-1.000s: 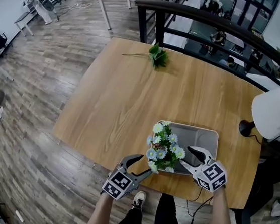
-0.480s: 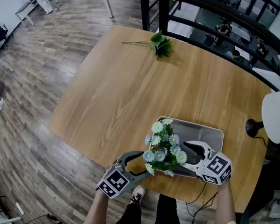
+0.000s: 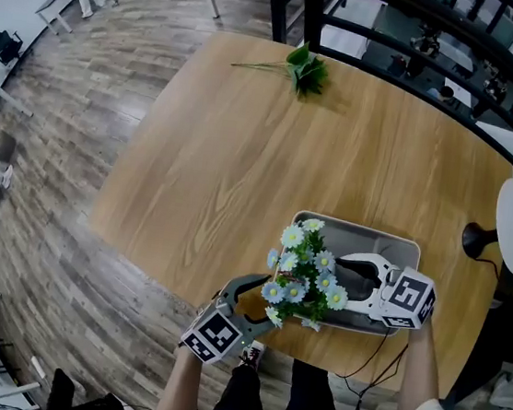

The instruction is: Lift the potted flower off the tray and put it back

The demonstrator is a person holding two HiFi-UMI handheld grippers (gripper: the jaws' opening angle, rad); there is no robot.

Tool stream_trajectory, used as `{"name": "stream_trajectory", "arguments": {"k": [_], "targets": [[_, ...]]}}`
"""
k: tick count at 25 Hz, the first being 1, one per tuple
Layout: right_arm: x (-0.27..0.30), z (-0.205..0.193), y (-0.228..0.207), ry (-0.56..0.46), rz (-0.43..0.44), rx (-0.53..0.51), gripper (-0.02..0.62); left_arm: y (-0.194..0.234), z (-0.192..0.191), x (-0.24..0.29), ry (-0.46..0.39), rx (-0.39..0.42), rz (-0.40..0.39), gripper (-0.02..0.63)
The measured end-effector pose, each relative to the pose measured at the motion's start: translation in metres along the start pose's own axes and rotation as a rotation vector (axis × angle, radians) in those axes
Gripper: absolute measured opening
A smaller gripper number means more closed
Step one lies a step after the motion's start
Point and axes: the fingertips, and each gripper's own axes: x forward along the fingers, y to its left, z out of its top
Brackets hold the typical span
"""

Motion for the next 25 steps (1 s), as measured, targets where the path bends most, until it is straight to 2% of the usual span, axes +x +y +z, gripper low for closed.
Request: {"name": "stream_trajectory", "arguments": {"k": [10, 14, 21, 25], "targets": [[0.008, -0.001, -0.006, 0.011, 0.092, -0.018, 0.404, 0.005, 0.007, 0.011, -0.033, 0.013, 0.036, 0.36], [0.009, 0.0, -0.005, 0.01, 0.114, -0.018, 0.407, 0.005, 0.01, 0.014, -0.037, 0.01, 0.041, 0.354], [0.01, -0.001, -0.004, 0.003, 0.106, -0.011, 0.405, 0.002, 0.01, 0.015, -0.047, -0.006, 0.055, 0.339], [0.008, 0.009, -0.003, -0.04, 0.07, -0.026, 0.402, 0.003, 0.012, 0.016, -0.049, -0.006, 0.067, 0.339]]}}
